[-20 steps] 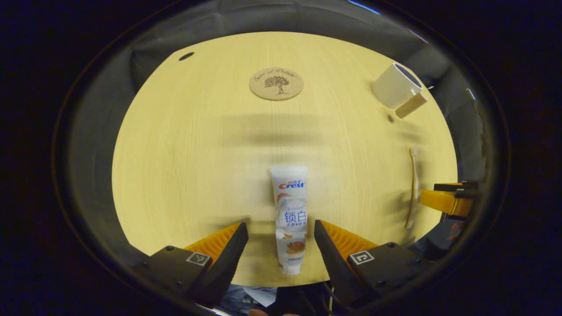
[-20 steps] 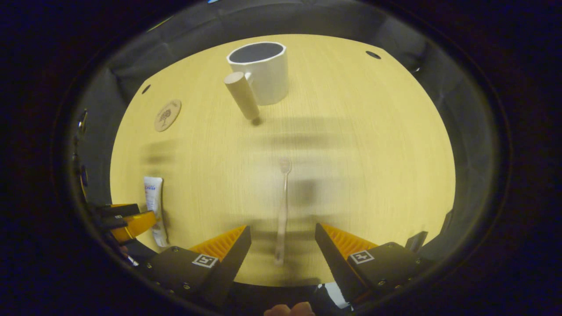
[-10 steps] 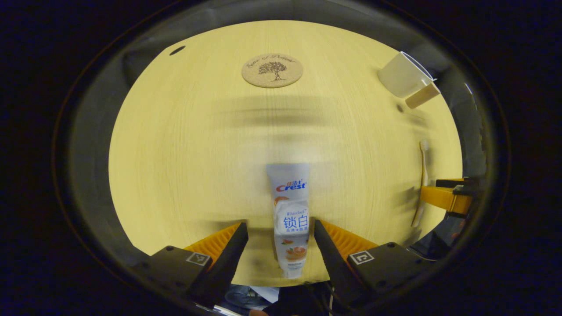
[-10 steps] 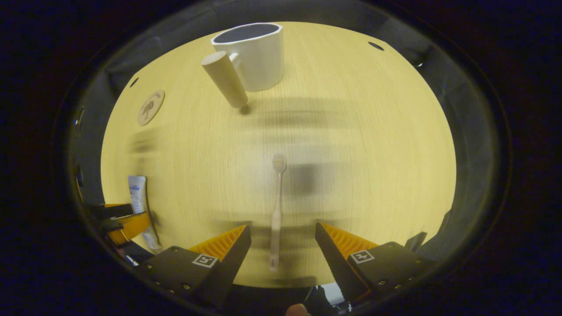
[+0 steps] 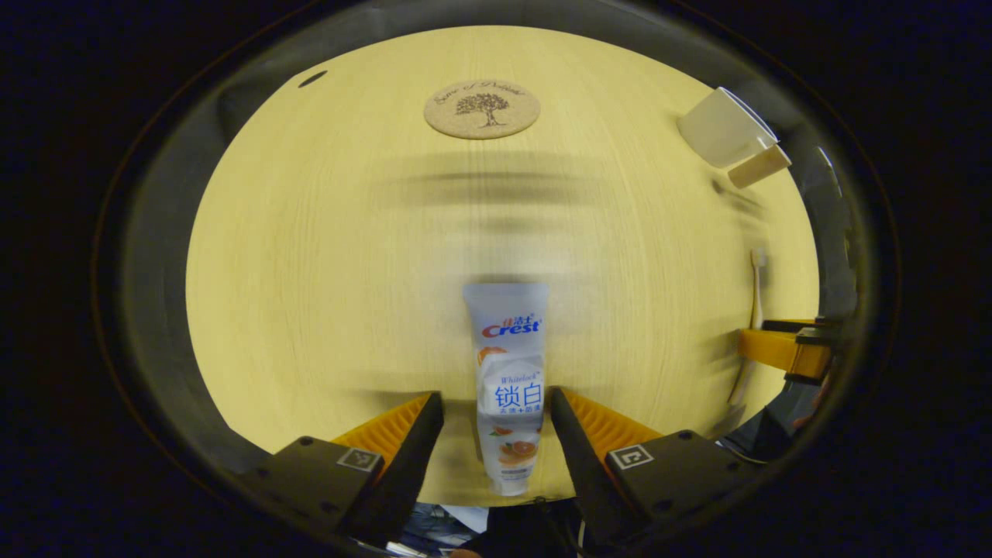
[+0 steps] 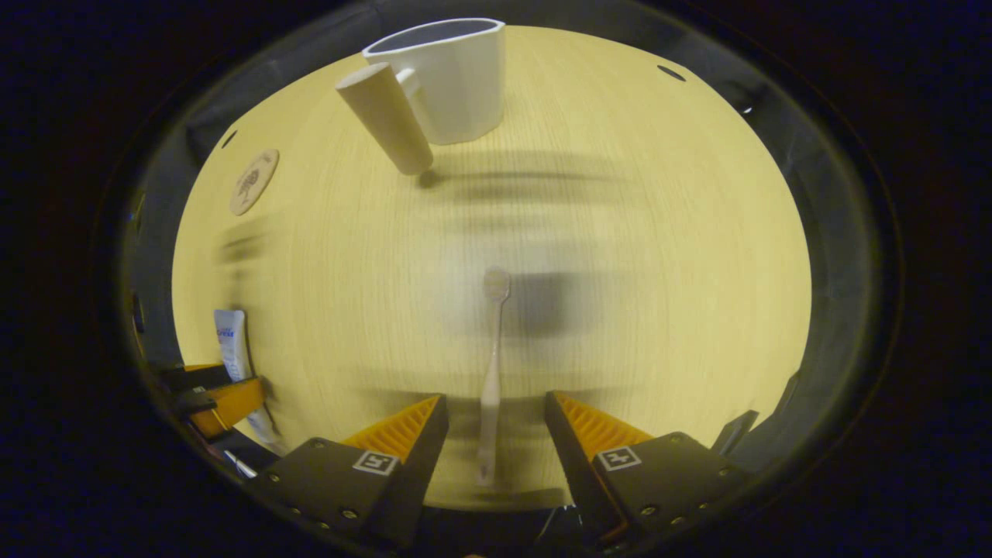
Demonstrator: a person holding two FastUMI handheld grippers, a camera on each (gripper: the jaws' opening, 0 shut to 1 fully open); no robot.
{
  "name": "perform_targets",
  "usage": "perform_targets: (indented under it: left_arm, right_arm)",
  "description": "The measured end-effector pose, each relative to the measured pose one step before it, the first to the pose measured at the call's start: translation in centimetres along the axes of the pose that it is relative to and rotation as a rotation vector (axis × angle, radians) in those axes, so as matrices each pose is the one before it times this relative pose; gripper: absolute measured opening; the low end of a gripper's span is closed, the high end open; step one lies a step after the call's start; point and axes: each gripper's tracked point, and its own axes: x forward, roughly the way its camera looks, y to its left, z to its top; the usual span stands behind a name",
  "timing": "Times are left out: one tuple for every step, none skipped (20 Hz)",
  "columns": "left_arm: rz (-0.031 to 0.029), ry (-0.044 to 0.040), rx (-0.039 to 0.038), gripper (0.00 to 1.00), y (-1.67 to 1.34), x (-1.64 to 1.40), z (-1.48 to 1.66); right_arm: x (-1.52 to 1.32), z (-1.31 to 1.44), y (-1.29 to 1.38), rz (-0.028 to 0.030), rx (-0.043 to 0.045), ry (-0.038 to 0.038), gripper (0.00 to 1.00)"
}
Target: Put the toothbrush and toothpaste on the desktop into the cup, then pick up the cup and place it on the coaster on the desktop.
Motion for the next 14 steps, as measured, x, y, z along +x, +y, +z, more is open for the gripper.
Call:
perform_targets:
  left_arm:
    - [0.00630, 0.00271, 0.00357, 0.87, 0.109, 0.140, -0.009]
    - [0.01249, 0.00092, 0.00377, 0.75, 0.220, 0.097, 0.079]
    - [-0.00015, -0.00407, 0.00755, 0.73, -0.203, 0.005, 0.082]
    - [0.00060, -0.00101, 0.00429, 0.67, -0.072, -0.010, 0.122]
    - [0.00371, 0.01103, 0.00003, 0.60, 0.032, 0.019, -0.098]
    - [0.00044, 0.00685, 0.00578, 0.54, -0.077, 0.043, -0.017]
    - [-0.00160, 0.00231, 0.00583, 0.55, -0.105, -0.071, 0.047]
    - [0.00067, 0.00921, 0.00773, 0.53, -0.097, 0.053, -0.070]
    - [0.00296, 0.00788, 0.00726, 0.51, 0.032, 0.022, -0.032]
    - [0.00202, -0.00483, -0.00270, 0.49, -0.102, -0.103, -0.043]
    - [-0.00354, -0.00174, -0.00191, 0.45, -0.157, 0.039, 0.039]
    - [-0.00348, -0.00011, 0.00238, 0.41, -0.005, -0.014, -0.118]
    - [-0.00277, -0.00115, -0.00171, 0.39, -0.017, -0.136, -0.057]
    - [-0.00302, -0.01793, -0.01269, 0.34, -0.108, -0.141, 0.327]
  right_arm:
    - [0.012, 0.051, -0.110, -0.00306, -0.00092, -0.00155, 0.69]
    - [-0.136, 0.318, -0.331, -0.01744, -0.00197, -0.00531, 0.68]
    - [0.225, -0.038, -0.032, -0.00141, 0.01018, 0.00087, 0.55]
    - [-0.011, -0.057, 0.038, 0.00042, 0.00167, 0.00674, 0.50]
    - [0.137, -0.002, -0.323, -0.01790, -0.00725, -0.00529, 0.51]
    - [0.106, 0.168, -0.190, -0.00872, 0.00490, -0.00375, 0.36]
    - [-0.186, -0.203, 0.008, 0.00169, 0.00252, 0.01334, 0.21]
    - [-0.149, -0.005, -0.017, 0.00087, -0.00540, 0.00877, 0.24]
    - [0.058, 0.162, -0.317, -0.01047, -0.01074, -0.00218, 0.22]
    - [1.022, -0.197, -0.067, 0.00145, 0.01967, -0.01038, 0.22]
    - [-0.790, 0.143, -0.037, 0.00356, 0.00060, 0.01105, 0.05]
    - [-0.258, 0.200, 0.009, 0.01126, 0.00179, -0.00723, 0.05]
    - [-0.128, 0.096, 0.112, 0.01139, 0.00015, -0.00518, 0.05]
    - [0.016, -0.105, 0.055, 0.00701, -0.00147, 0.00212, 0.02]
